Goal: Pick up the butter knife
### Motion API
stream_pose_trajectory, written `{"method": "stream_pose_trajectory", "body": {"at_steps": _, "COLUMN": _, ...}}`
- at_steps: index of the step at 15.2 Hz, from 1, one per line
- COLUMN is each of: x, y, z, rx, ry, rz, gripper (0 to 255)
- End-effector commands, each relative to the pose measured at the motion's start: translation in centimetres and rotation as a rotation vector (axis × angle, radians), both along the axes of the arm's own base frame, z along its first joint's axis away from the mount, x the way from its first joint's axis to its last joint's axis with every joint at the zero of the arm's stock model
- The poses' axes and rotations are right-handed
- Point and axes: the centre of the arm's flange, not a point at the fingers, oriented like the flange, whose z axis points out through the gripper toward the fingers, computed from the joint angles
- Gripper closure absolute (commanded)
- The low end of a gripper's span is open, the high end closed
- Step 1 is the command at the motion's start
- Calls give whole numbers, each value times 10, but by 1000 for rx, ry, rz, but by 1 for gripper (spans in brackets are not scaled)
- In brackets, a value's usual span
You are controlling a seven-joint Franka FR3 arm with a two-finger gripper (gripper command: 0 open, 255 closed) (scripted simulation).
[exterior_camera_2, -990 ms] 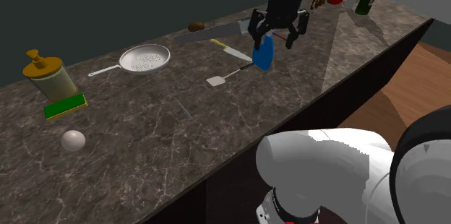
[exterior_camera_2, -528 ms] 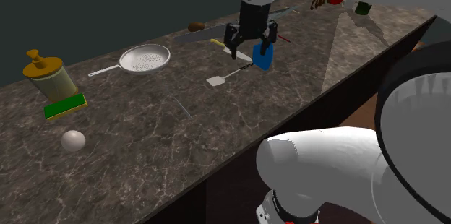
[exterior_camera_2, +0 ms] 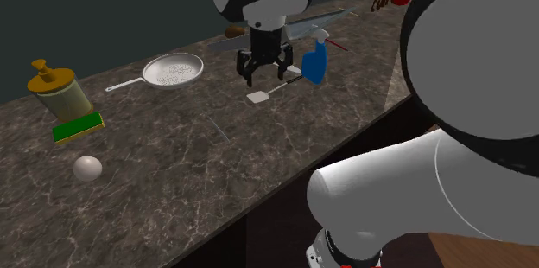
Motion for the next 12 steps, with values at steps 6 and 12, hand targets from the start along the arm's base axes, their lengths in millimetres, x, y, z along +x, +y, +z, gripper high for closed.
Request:
{"method": "stream_pose_trajectory", "body": {"at_steps": 6, "x": 21, "y": 76, "z": -55, "rx": -17, "ry": 3, "rz": 101, "gripper": 0}}
{"method": "stream_pose_trajectory", "body": {"at_steps": 12, "x": 33, "y": 141, "z": -103, "rx": -33, "ry": 7, "rz": 186, "gripper": 0}}
